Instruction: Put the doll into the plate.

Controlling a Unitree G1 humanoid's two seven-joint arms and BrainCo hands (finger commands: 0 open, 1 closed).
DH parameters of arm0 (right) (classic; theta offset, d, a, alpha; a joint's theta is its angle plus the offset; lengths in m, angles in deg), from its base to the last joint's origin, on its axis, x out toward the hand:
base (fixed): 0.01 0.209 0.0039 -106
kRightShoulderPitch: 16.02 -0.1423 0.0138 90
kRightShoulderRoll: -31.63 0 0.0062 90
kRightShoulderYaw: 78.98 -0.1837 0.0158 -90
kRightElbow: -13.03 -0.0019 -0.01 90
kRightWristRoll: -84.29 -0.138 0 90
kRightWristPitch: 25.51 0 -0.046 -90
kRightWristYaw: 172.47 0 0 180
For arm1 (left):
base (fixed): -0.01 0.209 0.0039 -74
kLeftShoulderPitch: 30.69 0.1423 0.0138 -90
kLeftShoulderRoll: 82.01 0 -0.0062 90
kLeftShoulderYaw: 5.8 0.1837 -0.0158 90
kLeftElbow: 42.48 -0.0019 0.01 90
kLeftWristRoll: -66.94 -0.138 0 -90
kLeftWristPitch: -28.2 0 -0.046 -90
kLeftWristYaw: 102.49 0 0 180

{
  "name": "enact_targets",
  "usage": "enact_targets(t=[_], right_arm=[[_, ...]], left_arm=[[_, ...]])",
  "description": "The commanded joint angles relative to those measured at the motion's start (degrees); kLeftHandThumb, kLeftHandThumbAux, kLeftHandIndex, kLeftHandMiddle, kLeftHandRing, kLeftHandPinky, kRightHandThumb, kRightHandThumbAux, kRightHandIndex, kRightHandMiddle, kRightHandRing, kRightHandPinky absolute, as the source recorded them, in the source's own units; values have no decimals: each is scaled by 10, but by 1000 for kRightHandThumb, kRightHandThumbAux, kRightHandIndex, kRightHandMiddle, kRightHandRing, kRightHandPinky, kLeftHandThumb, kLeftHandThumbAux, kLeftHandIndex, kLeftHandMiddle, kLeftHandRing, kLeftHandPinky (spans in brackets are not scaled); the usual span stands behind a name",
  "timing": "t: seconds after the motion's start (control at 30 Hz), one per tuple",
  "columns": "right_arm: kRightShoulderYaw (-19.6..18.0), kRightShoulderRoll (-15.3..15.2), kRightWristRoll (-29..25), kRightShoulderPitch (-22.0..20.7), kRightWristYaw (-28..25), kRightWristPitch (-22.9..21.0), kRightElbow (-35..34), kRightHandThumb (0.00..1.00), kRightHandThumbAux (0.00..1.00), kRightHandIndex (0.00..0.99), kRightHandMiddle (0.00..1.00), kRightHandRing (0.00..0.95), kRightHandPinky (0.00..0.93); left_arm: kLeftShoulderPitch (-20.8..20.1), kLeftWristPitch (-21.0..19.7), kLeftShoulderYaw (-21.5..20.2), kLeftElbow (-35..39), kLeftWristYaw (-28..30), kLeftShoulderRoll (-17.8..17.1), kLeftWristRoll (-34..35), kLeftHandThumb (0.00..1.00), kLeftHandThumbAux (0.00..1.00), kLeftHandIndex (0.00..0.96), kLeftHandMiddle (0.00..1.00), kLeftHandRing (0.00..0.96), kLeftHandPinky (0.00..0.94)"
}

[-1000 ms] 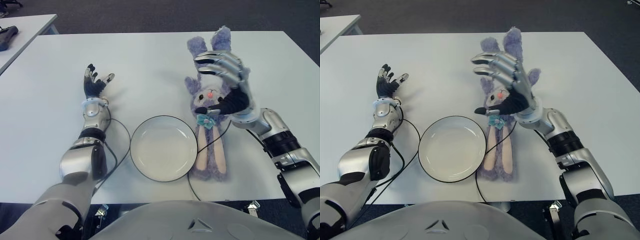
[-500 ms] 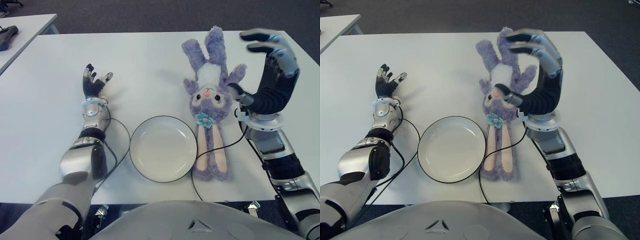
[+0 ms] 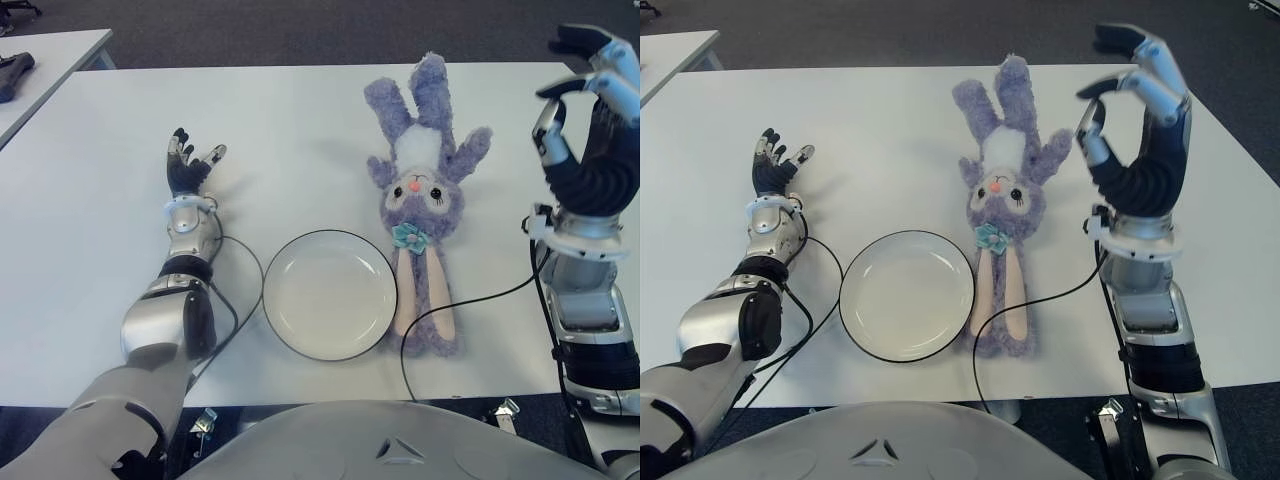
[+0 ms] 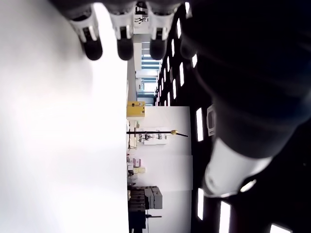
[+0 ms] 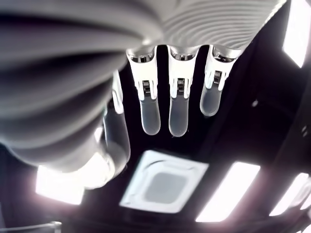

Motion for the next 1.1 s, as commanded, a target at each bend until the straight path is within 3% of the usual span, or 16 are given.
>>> enact_targets(t=[0.03, 0.1, 0.17, 0.27, 0.33, 0.37, 0.5, 0.6, 0.7, 0.9, 1.1], right_arm=[[-32, 5, -33, -50, -49, -35, 4, 678, 720, 414, 288, 235, 226], [-36, 3, -20, -45, -60, -12, 7, 677, 718, 412, 275, 218, 176], [-37, -1, -56, 4, -91, 13, -14, 677, 717, 410, 263, 200, 172], [-45, -17, -94, 86, -137, 88, 7, 675, 719, 407, 247, 179, 158], [-54, -27, -102, 114, -162, 109, 15, 672, 722, 403, 227, 164, 149], [-57, -29, -104, 121, -171, 114, 16, 350, 558, 271, 211, 152, 143], [-78, -51, -94, 113, -207, 134, 70, 272, 517, 189, 176, 127, 112], [-107, -102, -60, 102, -233, 195, 187, 233, 491, 158, 149, 107, 101], [-118, -127, -8, 75, -233, 238, 266, 207, 469, 138, 134, 93, 96], [-135, -121, 139, 55, -166, 267, 316, 170, 425, 118, 121, 84, 101], [-124, -116, 236, 37, -99, 262, 362, 129, 421, 81, 91, 63, 71]], left_arm=[[116, -73, 1, -78, -4, 55, -1, 40, 802, 30, 18, 2, 37], [115, -74, 2, -77, -4, 56, -1, 38, 801, 30, 17, 1, 36], [115, -75, 1, -77, -3, 56, 0, 36, 800, 30, 15, 0, 30], [115, -74, -1, -77, -3, 56, 1, 35, 803, 31, 14, 0, 30], [115, -73, -2, -77, -3, 55, 2, 35, 804, 33, 14, 0, 30], [115, -73, -2, -77, -2, 55, 2, 35, 804, 34, 14, 0, 30], [116, -72, -3, -78, 0, 53, 2, 37, 800, 32, 12, 0, 29], [116, -72, -3, -78, 1, 52, 1, 39, 799, 30, 12, 0, 33], [116, -75, -3, -78, 2, 51, 1, 39, 797, 28, 12, 0, 32], [115, -74, -1, -78, 3, 50, -1, 39, 795, 28, 11, 0, 20], [113, -80, 0, -78, 2, 47, -2, 32, 797, 27, 19, 0, 31]])
